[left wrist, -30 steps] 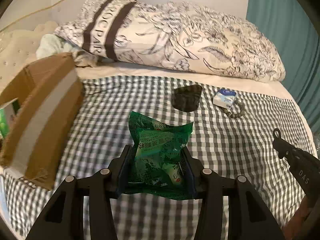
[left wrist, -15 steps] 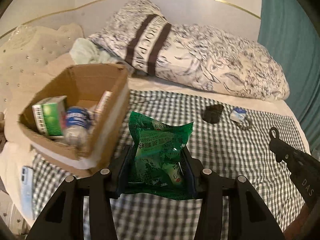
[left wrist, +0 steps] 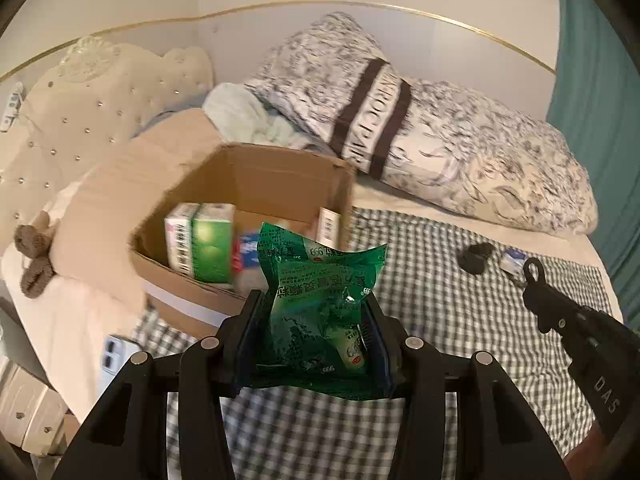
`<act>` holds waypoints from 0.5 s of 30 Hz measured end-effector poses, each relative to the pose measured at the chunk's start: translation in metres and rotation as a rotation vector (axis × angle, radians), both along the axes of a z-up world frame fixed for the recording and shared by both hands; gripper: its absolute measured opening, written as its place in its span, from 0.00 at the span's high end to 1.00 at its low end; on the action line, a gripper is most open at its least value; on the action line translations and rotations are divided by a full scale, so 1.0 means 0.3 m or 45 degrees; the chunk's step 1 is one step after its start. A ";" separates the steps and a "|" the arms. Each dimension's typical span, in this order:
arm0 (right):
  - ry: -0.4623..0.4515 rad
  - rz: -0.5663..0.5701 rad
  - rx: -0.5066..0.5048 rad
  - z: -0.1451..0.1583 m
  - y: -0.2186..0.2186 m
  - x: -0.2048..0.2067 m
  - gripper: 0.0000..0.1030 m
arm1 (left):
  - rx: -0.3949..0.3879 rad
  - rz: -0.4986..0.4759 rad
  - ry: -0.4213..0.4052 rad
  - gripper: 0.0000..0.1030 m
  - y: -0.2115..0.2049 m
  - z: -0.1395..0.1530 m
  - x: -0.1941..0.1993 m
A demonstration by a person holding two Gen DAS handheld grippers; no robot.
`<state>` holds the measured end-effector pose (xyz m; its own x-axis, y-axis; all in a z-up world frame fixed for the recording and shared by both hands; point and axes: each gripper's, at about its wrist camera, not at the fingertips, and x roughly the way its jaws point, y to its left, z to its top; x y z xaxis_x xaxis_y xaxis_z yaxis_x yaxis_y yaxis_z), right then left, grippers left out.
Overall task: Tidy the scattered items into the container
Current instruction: 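Carry the green sachet with the left tool while the right tool carries the ring to the box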
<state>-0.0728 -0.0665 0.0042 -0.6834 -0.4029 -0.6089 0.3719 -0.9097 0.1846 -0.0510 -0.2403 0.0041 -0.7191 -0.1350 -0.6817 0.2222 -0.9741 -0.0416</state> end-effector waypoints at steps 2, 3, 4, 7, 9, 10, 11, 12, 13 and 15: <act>0.001 0.039 -0.005 0.008 -0.051 -0.006 0.96 | -0.012 0.019 0.006 0.53 -0.039 0.013 0.000; 0.004 0.055 -0.005 0.012 -0.073 -0.011 0.96 | -0.018 0.028 0.009 0.53 -0.054 0.017 -0.003; 0.009 0.067 -0.006 0.016 -0.092 -0.017 0.96 | -0.024 0.038 0.012 0.53 -0.072 0.021 -0.008; 0.021 0.108 -0.020 0.027 -0.151 -0.043 0.96 | -0.039 0.054 0.014 0.53 -0.116 0.024 -0.028; 0.026 0.133 -0.025 0.031 -0.197 -0.068 0.96 | -0.048 0.067 0.010 0.53 -0.141 0.020 -0.048; 0.027 0.145 -0.026 0.032 -0.223 -0.085 0.96 | -0.050 0.075 0.010 0.53 -0.154 0.017 -0.058; 0.027 0.154 -0.029 0.032 -0.240 -0.098 0.96 | -0.047 0.081 0.012 0.53 -0.170 0.012 -0.069; 0.026 0.164 -0.032 0.032 -0.255 -0.110 0.96 | -0.044 0.086 0.012 0.53 -0.183 0.006 -0.079; 0.024 0.176 -0.033 0.031 -0.276 -0.126 0.96 | -0.038 0.094 0.011 0.53 -0.198 -0.002 -0.091; 0.024 0.199 -0.027 0.028 -0.320 -0.161 0.96 | -0.019 0.108 0.001 0.53 -0.228 -0.023 -0.113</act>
<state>-0.1209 -0.1624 0.0126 -0.6226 -0.5179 -0.5866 0.5125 -0.8364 0.1945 -0.0850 -0.3088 -0.0029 -0.7054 -0.2056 -0.6783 0.3043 -0.9522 -0.0278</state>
